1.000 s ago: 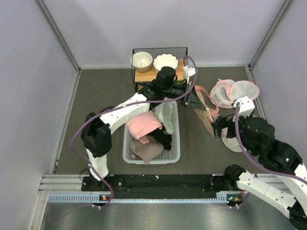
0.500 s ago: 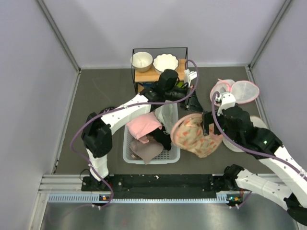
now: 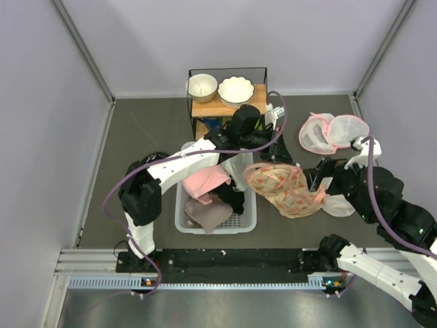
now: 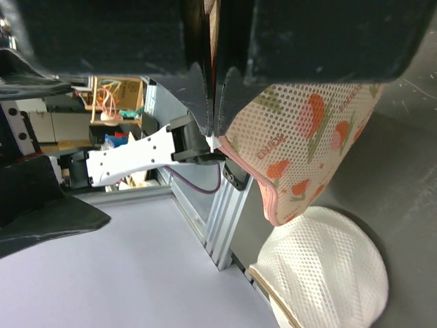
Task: Unzip the laundry bag and remove the bra
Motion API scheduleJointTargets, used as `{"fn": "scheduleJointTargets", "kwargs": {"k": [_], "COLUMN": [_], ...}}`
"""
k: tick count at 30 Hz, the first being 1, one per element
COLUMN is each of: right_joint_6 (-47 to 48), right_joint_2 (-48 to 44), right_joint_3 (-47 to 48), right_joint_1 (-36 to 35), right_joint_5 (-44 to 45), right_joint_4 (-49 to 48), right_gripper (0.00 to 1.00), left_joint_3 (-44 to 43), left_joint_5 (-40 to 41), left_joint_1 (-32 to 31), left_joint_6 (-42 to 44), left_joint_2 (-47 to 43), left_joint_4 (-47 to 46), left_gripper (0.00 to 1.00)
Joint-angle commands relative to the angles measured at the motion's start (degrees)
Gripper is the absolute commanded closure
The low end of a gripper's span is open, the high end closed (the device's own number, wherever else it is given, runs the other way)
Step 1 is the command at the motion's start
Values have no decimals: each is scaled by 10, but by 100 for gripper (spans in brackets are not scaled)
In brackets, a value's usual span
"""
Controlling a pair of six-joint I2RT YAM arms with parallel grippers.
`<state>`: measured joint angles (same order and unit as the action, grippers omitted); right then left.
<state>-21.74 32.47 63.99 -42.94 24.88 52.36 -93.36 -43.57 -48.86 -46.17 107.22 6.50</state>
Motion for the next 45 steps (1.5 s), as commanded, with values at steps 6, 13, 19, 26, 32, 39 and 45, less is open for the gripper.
{"fn": "scheduleJointTargets", "kwargs": {"k": [6,13,19,26,32,39,45], "right_joint_6": [-11,-11,-28,-41,25,63,100], "right_joint_2": [-2,-14,-7,29,59,85,93], "right_joint_3": [40,34,7,-39,-62,-56,-44], "right_joint_1": [2,2,2,2,2,2,2], "right_joint_5": [87,102,90,46,3,-28,-13], "right_joint_4": [20,24,25,20,18,17,17], "right_gripper": [1,1,1,1,1,1,1], "left_joint_3": [-52,-44,12,34,36,35,30], "left_joint_5": [40,53,35,10,9,0,-11], "left_joint_1": [-1,-2,-13,-23,-22,-23,-23], "left_joint_6": [-4,0,-15,-41,-30,-26,-9], "left_joint_2": [-61,-74,-22,26,12,-1,-17], "left_joint_4": [-32,-30,-56,-91,-85,-86,-69], "left_gripper": [100,100,100,100,100,100,100]}}
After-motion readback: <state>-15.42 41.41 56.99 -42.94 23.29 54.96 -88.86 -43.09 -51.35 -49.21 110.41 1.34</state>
